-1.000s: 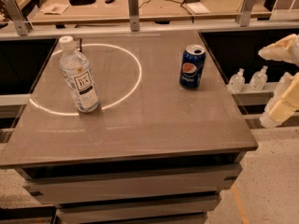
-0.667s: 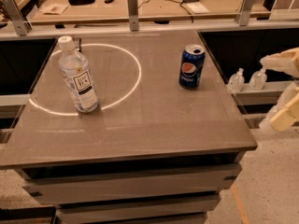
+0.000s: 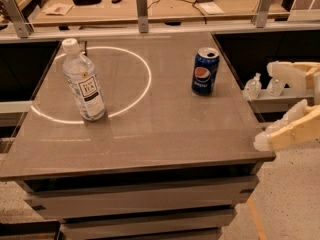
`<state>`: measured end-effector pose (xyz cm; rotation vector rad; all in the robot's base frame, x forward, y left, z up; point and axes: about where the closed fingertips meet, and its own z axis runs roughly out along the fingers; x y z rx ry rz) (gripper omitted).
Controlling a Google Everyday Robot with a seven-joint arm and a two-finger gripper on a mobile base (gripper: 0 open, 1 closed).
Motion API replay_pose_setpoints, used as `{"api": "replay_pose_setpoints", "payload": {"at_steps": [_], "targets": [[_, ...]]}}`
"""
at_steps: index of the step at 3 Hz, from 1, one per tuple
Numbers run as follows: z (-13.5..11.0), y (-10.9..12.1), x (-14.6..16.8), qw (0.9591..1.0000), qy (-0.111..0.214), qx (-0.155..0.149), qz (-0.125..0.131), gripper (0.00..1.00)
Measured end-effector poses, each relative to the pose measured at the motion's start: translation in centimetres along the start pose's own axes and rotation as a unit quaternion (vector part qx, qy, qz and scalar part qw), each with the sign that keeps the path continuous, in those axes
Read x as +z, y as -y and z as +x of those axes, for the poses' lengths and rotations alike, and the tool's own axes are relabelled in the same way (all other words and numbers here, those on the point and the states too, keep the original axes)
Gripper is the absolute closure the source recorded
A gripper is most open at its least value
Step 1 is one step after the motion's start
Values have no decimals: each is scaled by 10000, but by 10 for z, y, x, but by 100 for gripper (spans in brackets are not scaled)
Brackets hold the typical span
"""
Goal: Knock blue plastic bottle over
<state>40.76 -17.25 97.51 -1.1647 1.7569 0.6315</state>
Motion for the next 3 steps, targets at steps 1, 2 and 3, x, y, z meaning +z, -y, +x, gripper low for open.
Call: {"api": "replay_pose_setpoints", "payload": {"at_steps": [1, 2, 3], "targets": [[-20, -21, 19, 9998, 186, -28, -13, 0], [-20, -22, 21, 9998, 180, -27, -23, 0], [-26, -27, 32, 9997, 234, 101, -58, 0]]}}
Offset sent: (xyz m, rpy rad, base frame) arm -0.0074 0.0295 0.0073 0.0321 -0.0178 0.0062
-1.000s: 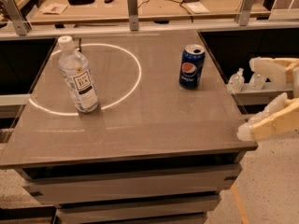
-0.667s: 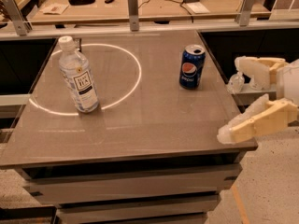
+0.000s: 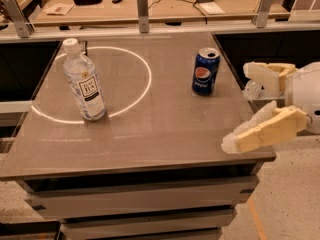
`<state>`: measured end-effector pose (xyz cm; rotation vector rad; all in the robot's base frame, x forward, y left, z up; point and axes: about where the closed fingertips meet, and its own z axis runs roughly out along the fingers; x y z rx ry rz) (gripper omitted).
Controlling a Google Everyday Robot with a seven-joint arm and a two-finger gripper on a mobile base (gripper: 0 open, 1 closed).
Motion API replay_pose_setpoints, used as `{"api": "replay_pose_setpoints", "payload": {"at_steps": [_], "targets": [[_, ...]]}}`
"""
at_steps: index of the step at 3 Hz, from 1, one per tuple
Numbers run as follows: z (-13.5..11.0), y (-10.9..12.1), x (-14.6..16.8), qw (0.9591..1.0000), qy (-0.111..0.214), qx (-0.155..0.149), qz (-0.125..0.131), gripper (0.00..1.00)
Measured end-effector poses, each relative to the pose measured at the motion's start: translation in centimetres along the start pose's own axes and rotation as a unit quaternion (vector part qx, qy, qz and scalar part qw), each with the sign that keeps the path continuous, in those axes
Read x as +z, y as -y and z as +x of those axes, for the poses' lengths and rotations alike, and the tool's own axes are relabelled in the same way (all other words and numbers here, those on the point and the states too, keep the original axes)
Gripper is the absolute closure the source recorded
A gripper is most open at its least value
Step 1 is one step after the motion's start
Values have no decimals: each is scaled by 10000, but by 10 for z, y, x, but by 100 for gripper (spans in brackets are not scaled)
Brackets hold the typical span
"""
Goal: Knock blue plastic bottle over
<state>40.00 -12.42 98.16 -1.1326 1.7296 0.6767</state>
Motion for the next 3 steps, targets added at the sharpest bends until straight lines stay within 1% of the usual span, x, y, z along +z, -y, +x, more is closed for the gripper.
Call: {"api": "replay_pose_setpoints", "payload": {"at_steps": [1, 2, 3], "targets": [[-18, -18, 39, 9994, 236, -41, -249, 0], [-32, -34, 95, 9971, 463, -80, -605, 0], [-33, -37, 150, 9949, 521, -188, -843, 0]]}}
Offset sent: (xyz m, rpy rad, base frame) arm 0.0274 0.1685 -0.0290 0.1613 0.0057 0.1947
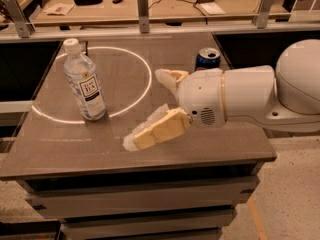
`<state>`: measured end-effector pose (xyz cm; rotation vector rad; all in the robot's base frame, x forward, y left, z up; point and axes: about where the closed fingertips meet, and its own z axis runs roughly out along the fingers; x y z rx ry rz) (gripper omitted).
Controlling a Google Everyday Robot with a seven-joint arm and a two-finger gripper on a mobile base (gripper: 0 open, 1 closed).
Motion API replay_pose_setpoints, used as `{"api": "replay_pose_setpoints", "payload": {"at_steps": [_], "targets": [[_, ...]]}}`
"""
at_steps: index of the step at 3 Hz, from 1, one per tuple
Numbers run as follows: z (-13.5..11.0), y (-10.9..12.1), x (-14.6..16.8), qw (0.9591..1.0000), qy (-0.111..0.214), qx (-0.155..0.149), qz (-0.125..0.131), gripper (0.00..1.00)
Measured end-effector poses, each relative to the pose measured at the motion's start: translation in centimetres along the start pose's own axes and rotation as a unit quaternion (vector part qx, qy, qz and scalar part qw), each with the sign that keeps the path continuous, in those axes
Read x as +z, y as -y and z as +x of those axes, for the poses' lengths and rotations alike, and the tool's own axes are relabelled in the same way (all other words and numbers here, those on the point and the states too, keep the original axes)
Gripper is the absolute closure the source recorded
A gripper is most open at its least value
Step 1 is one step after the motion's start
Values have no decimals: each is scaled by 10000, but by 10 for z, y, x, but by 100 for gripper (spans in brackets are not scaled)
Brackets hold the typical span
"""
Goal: Knock blue plastic bottle over
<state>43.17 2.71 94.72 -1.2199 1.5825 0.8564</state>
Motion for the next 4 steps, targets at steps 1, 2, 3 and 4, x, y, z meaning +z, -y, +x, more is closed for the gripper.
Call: {"api": "replay_pose_setpoints", "payload": {"at_steps": [1, 2, 3, 4], "targets": [[12, 14, 39, 9999, -108, -43, -37, 0], [26, 36, 63, 9996, -277, -58, 52, 0], [29, 60, 80, 9988, -443, -76, 214, 0], [28, 59, 82, 9987, -458, -89, 199, 0]]}}
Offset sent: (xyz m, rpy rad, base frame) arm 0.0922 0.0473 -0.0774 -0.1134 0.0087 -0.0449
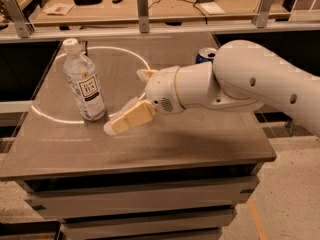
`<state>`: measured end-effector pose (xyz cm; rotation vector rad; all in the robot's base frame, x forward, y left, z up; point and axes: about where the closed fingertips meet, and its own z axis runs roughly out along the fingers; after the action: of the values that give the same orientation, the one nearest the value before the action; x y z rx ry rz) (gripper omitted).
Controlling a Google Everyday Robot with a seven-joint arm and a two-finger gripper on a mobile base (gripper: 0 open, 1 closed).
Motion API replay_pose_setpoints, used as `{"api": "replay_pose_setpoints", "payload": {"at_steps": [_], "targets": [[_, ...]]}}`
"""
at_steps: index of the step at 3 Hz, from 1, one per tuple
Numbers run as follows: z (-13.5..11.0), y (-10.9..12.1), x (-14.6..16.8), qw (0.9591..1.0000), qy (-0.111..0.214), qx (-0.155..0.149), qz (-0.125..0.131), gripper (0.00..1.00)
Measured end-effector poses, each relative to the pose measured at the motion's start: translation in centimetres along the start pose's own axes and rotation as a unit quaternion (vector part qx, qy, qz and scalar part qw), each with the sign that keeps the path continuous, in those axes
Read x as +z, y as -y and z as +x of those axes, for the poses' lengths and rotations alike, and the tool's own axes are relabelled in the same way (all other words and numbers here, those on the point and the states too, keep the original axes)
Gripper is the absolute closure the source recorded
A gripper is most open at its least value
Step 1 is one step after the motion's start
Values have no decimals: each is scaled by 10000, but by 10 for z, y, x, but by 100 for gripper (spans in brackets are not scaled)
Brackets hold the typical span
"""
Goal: Knock blue plastic bottle over
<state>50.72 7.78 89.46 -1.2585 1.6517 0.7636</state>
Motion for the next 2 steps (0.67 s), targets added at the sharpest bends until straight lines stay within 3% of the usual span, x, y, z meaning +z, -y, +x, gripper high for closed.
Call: {"api": "replay_pose_setpoints", "payload": {"at_steps": [1, 2], "targets": [[-4, 1, 6, 9998, 64, 109, 141, 0], [-27, 3, 32, 9996, 279, 16, 33, 0]]}}
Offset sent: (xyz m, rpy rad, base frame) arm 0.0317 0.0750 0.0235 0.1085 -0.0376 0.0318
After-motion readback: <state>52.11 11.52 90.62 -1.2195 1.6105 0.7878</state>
